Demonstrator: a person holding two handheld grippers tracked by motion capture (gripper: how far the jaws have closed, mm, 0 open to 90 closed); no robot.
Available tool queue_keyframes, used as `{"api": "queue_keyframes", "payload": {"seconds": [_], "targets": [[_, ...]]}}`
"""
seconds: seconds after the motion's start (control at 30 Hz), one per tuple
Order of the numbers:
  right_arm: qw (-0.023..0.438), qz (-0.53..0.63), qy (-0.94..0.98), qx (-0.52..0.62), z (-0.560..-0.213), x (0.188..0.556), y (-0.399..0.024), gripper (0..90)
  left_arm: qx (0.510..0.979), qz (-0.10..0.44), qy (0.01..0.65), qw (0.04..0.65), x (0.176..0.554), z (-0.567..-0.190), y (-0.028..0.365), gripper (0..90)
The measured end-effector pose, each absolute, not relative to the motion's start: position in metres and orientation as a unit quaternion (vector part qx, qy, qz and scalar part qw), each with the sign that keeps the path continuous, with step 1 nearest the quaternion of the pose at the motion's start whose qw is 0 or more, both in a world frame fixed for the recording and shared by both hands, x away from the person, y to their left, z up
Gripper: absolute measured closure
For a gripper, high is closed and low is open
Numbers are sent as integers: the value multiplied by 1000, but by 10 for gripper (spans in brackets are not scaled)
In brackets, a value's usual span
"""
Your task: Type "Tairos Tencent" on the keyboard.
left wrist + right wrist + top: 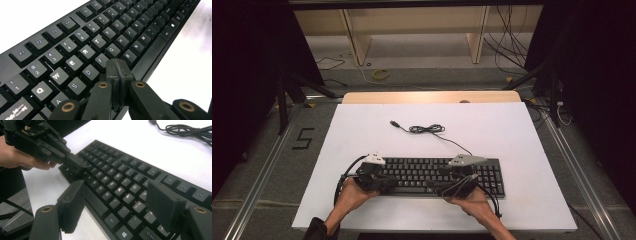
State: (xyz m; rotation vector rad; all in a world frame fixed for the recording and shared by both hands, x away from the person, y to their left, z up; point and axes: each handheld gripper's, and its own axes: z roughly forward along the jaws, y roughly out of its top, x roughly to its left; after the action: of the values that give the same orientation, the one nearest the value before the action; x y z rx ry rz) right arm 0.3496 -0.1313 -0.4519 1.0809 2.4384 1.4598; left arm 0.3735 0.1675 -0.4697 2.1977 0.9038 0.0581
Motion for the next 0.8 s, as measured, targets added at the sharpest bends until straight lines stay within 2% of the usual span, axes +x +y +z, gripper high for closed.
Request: {"api": "queue_keyframes", "payload": {"seconds": [0.63,0.8], "targets": [[51,481,802,352,-452,345,-133,319,862,29,357,359,373,-474,164,892],[49,482,800,354,-451,345,-134,319,853,39,356,380,372,-464,167,888]]}}
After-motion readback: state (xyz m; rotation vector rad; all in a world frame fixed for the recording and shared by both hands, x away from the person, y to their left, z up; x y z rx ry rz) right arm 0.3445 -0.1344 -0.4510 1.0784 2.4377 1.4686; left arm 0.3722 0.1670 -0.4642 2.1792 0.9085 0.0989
